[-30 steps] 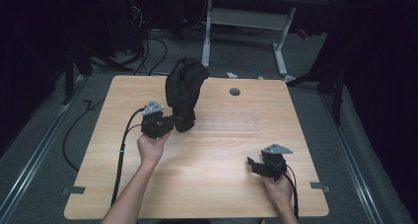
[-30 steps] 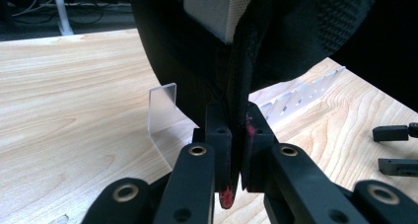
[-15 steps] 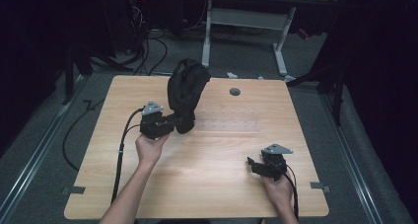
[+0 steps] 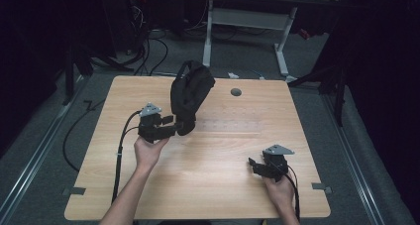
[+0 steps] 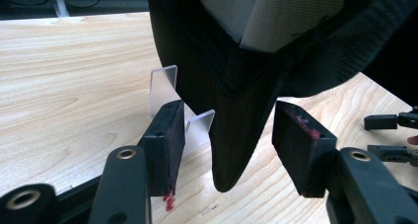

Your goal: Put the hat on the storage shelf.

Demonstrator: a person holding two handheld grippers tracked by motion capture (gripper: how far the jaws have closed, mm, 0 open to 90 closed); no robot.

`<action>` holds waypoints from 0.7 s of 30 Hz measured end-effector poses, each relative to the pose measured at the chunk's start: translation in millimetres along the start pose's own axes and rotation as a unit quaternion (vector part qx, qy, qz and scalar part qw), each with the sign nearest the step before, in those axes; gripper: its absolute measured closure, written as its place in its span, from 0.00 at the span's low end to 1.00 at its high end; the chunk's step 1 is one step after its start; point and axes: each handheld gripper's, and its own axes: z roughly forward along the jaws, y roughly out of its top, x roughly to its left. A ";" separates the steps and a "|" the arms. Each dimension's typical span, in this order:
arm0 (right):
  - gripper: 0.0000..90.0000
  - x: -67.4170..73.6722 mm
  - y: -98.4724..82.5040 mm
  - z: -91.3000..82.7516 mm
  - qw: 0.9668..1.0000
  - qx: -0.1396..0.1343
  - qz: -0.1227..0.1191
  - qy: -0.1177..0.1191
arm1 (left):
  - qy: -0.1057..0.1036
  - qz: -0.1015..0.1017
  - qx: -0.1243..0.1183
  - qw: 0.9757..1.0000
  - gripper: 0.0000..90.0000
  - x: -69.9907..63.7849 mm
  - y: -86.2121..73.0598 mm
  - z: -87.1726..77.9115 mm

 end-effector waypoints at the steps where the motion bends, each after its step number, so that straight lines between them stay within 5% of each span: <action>1: 0.38 0.0 0.0 0.0 1.000 0.000 0.000 0.000 | 0.000 0.000 0.000 1.000 0.51 0.0 0.0 0.0; 21: 0.38 0.0 0.0 0.0 1.000 0.000 0.000 0.000 | 0.007 -0.004 0.002 1.000 0.46 2.3 -6.7 -27.5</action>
